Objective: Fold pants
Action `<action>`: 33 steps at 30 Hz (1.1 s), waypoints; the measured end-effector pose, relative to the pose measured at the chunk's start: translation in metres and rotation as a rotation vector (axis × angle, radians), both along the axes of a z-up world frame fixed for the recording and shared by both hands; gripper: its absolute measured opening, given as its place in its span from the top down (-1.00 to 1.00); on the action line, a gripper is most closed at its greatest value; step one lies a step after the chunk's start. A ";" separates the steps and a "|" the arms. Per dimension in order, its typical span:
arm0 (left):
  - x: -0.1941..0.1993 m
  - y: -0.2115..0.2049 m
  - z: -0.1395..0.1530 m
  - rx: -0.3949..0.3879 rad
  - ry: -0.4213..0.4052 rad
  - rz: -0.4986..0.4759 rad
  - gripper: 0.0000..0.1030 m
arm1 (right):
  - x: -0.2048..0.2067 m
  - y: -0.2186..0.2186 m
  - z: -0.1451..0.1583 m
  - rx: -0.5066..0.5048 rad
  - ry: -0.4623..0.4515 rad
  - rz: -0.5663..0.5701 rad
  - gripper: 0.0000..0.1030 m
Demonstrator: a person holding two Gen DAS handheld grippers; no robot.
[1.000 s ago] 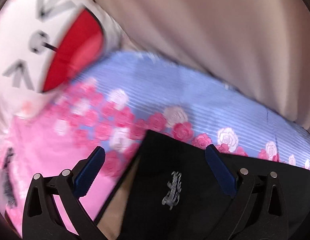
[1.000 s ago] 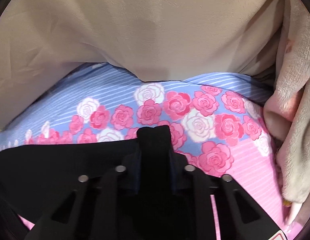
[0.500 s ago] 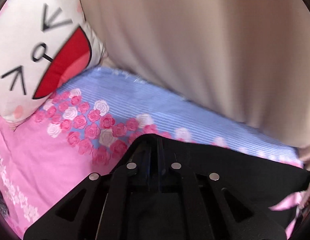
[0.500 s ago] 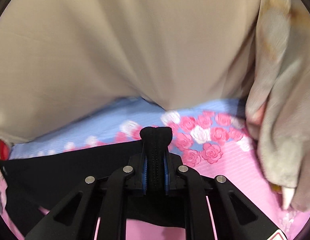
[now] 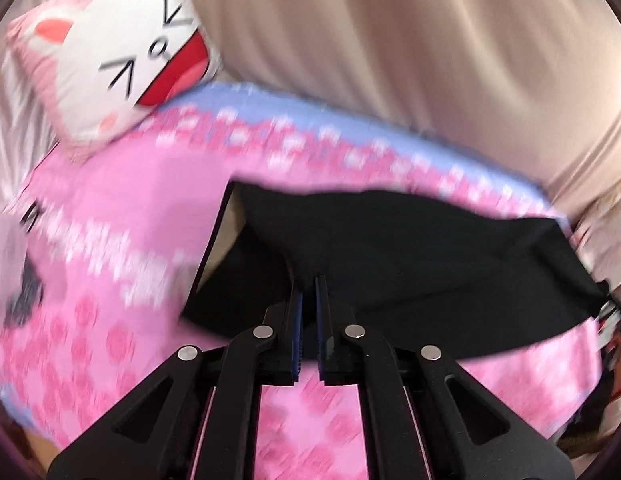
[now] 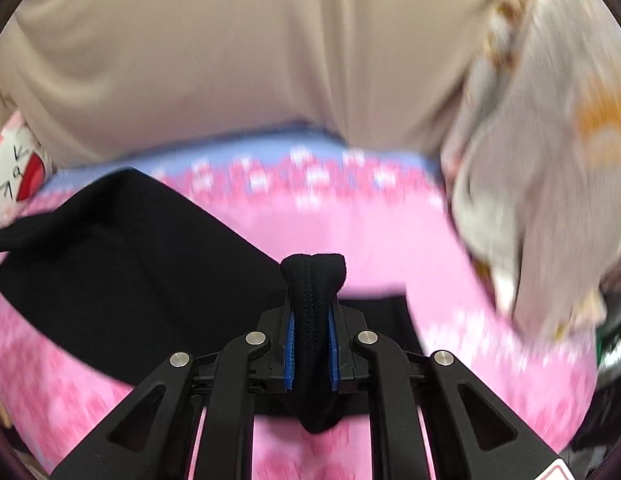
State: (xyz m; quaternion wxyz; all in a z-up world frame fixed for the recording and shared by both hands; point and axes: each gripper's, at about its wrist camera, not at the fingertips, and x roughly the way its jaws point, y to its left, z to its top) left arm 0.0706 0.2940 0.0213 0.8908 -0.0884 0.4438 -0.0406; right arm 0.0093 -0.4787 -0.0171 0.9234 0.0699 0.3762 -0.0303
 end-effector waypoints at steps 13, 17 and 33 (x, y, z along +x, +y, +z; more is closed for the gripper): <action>0.000 0.013 -0.029 0.059 0.076 0.067 0.87 | 0.000 0.010 0.069 -0.197 -0.233 -0.094 0.77; -0.006 0.016 -0.042 0.109 0.123 0.071 0.80 | -0.012 0.016 0.051 -0.432 -0.191 -0.102 0.15; 0.001 -0.049 0.005 -0.005 0.011 0.092 -0.72 | -0.006 -0.038 -0.017 0.388 0.155 -0.258 0.02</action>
